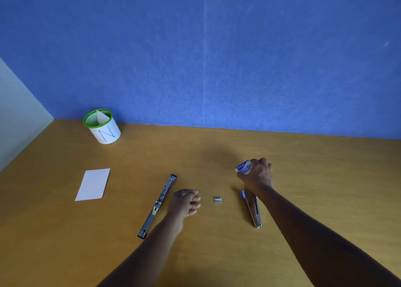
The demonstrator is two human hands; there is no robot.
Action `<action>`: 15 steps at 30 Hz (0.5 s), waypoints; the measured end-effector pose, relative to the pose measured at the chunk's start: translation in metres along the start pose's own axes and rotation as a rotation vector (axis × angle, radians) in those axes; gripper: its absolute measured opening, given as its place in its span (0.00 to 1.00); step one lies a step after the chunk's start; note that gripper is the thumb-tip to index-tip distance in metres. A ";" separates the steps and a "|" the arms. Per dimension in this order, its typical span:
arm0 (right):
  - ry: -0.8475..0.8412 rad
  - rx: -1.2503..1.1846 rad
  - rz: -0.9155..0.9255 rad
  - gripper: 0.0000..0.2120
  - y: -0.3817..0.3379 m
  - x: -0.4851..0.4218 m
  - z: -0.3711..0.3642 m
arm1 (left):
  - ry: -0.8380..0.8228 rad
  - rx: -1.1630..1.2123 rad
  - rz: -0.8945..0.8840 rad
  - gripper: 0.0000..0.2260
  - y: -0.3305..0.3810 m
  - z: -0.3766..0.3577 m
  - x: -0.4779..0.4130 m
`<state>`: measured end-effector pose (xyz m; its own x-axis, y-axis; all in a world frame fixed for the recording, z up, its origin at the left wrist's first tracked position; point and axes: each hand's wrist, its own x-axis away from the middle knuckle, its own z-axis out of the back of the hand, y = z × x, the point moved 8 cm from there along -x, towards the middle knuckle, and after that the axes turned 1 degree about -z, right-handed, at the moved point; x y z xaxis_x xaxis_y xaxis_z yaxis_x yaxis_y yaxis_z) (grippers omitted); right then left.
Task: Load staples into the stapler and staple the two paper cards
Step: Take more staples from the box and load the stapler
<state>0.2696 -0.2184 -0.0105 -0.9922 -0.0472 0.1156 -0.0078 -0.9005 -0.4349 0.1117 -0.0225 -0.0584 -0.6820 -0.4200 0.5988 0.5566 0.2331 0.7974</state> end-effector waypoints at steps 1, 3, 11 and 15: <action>0.007 0.021 -0.010 0.25 0.004 -0.005 0.002 | 0.009 -0.010 -0.006 0.05 0.001 0.000 -0.002; 0.016 0.073 -0.026 0.25 0.010 -0.014 0.006 | 0.026 -0.038 -0.032 0.05 0.004 0.000 -0.006; 0.059 0.142 -0.117 0.26 0.029 -0.036 0.012 | 0.025 -0.096 -0.078 0.06 0.007 -0.005 -0.016; 0.028 0.152 -0.174 0.26 0.035 -0.044 0.009 | 0.030 -0.095 -0.071 0.07 0.007 -0.005 -0.020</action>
<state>0.3139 -0.2518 -0.0232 -0.9806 0.1243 0.1516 -0.1621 -0.9489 -0.2707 0.1313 -0.0173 -0.0650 -0.7078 -0.4586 0.5372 0.5508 0.1178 0.8263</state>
